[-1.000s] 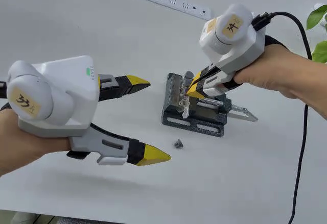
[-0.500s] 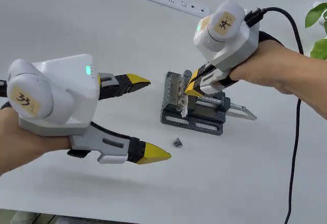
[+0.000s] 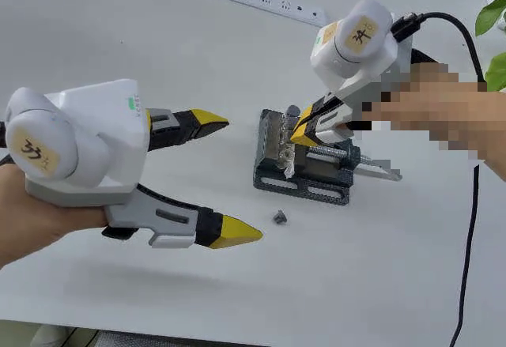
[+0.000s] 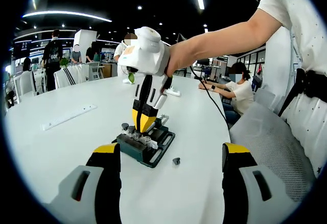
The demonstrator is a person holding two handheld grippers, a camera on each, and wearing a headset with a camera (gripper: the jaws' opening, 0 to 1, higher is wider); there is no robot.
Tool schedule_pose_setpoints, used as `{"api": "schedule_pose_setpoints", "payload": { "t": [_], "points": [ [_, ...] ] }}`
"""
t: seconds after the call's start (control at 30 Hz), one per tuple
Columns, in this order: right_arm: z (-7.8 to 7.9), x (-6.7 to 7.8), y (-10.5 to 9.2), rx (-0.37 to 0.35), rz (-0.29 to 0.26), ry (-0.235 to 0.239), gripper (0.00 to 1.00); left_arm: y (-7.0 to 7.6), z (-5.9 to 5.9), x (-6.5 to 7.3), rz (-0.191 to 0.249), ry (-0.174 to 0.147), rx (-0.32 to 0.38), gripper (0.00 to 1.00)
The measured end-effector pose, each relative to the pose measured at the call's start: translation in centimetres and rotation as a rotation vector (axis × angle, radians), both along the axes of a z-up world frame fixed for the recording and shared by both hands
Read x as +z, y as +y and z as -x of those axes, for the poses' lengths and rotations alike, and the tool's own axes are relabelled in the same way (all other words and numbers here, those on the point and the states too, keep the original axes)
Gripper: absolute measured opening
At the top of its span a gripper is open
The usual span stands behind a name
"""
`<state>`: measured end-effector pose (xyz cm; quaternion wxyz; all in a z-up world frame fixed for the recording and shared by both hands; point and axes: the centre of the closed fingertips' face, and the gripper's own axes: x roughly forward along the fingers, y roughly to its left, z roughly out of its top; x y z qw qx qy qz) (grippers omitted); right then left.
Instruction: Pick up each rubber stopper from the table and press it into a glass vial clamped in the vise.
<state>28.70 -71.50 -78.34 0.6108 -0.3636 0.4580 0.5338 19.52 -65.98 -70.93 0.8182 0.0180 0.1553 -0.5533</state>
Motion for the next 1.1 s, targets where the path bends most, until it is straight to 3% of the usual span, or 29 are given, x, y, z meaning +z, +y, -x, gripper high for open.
{"api": "schedule_pose_setpoints", "payload": {
  "t": [0.43, 0.9, 1.1],
  "points": [
    [-0.2, 1.7, -1.5, -0.059, -0.053, -0.053, 0.1, -0.1, 0.2, 0.2, -0.021, -0.003, 0.001, 0.8],
    [-0.2, 4.5, -3.8, -0.186, -0.204, -0.12, 0.23, 0.3, 0.5, 0.7, -0.063, -0.012, 0.01, 0.83],
    [0.7, 5.0, -4.2, -0.214, -0.275, -0.129, 0.34, 0.8, 0.5, 1.0, -0.073, -0.011, 0.022, 0.85]
  ]
}}
